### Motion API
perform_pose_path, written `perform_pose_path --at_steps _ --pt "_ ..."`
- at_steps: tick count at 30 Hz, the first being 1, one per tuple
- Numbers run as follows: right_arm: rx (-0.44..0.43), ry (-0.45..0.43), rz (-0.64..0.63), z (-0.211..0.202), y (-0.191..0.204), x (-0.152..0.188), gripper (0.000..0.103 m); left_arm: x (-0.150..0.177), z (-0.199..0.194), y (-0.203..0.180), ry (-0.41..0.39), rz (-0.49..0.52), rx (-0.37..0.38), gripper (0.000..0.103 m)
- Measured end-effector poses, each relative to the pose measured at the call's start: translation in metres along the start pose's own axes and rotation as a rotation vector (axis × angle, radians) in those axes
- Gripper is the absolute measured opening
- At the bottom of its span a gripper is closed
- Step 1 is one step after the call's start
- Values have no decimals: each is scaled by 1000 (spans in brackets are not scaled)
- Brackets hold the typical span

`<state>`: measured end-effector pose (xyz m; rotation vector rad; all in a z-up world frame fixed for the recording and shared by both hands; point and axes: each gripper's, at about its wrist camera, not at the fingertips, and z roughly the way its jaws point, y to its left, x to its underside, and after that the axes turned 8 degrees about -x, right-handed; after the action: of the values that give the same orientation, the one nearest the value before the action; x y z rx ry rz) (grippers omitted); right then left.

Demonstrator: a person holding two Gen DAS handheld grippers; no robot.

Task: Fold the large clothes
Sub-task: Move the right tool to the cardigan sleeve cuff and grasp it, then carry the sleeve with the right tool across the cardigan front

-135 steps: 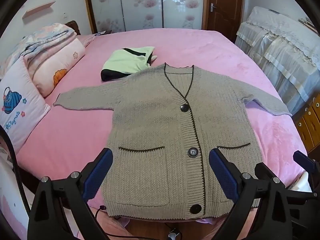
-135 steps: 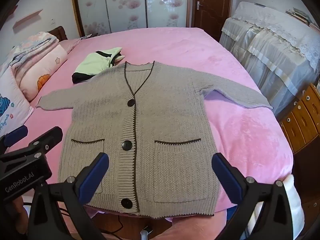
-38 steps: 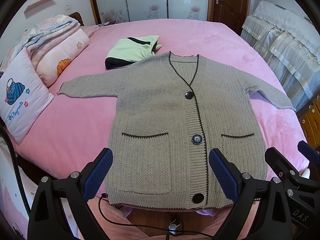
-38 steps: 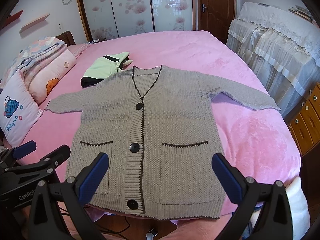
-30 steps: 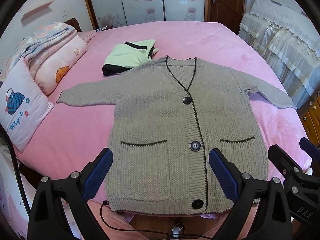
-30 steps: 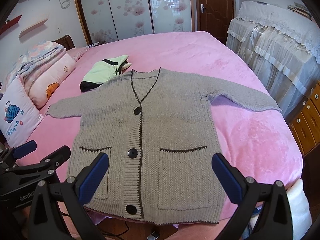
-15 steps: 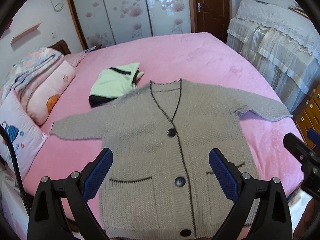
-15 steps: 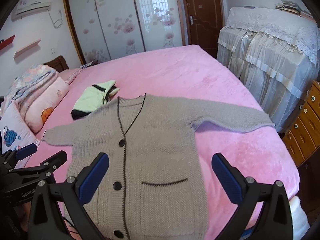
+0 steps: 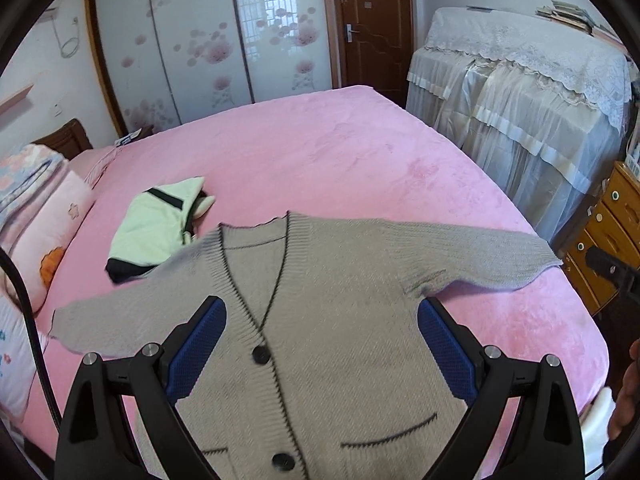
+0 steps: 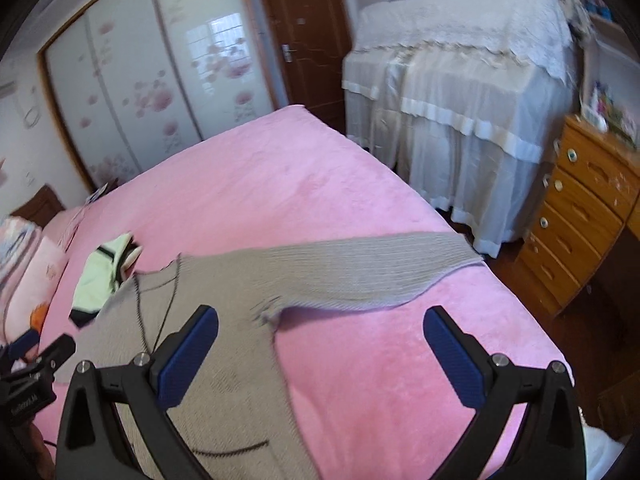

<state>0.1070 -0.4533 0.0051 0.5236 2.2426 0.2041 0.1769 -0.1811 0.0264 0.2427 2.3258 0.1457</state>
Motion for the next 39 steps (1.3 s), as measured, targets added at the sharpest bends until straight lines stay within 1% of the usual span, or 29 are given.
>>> perform_pose_path --at_steps 1,3,6,7,8,10,12,13,14,15,17,19,21,24,25,26,27,28,29,31,34,36,37,38,39 --pt "-11 -3 32 10 -15 -7 103 -3 8 -8 -12 1 -2 96" --pt "21 -1 75 27 -38 -13 103 -7 32 -25 -22 5 -21 96" --pt "31 6 143 56 -74 -22 102 -9 66 -44 -15 2 6 96" --pt "48 18 176 68 -86 -22 102 -7 75 -49 -15 -4 15 96" --pt "35 28 216 82 -103 -23 101 -6 85 -55 -15 -8 30 96" --pt "46 43 289 104 -130 -21 101 -3 105 -68 4 -2 63 96" --pt "52 49 349 124 -153 -16 101 0 128 -81 51 12 81 96" --pt "43 60 383 137 -166 -12 98 2 136 -86 65 10 87 96" --pt "25 79 416 150 -177 -7 91 5 143 -91 76 5 78 96" --pt "11 93 440 160 -185 -4 86 6 149 -93 83 2 69 96" --pt "6 140 485 185 -199 4 70 10 162 -100 107 6 73 96" --pt "9 162 498 207 -209 9 66 14 173 -106 134 10 71 96" --pt "24 148 505 220 -212 11 66 18 182 -109 168 15 59 96" --pt "41 123 489 231 -209 8 66 23 195 -108 240 -2 62 96" --pt "52 120 473 234 -207 6 61 24 200 -107 265 -11 59 96" --pt "73 131 448 237 -203 4 40 25 203 -104 283 -19 57 96" --pt "93 150 423 241 -198 1 29 27 206 -100 295 -27 54 96" --pt "86 151 410 241 -194 -1 17 28 207 -96 300 -33 45 96" --pt "82 143 402 239 -194 -5 14 29 206 -92 302 -37 42 96" --pt "79 84 334 220 -173 -15 14 29 203 -80 298 -48 39 96" --pt "-9 -8 230 182 -127 -28 13 28 193 -59 285 -67 44 96" --pt "-87 -51 129 158 -82 -36 13 27 185 -42 271 -66 33 96" --pt "-114 -63 91 151 -66 -39 13 27 177 -30 251 -71 3 96" --pt "-173 -80 16 138 -29 -42 13 27 172 -20 237 -77 -13 96" --pt "-216 -86 -40 129 -3 -41 13 28 166 -6 223 -89 -23 96"
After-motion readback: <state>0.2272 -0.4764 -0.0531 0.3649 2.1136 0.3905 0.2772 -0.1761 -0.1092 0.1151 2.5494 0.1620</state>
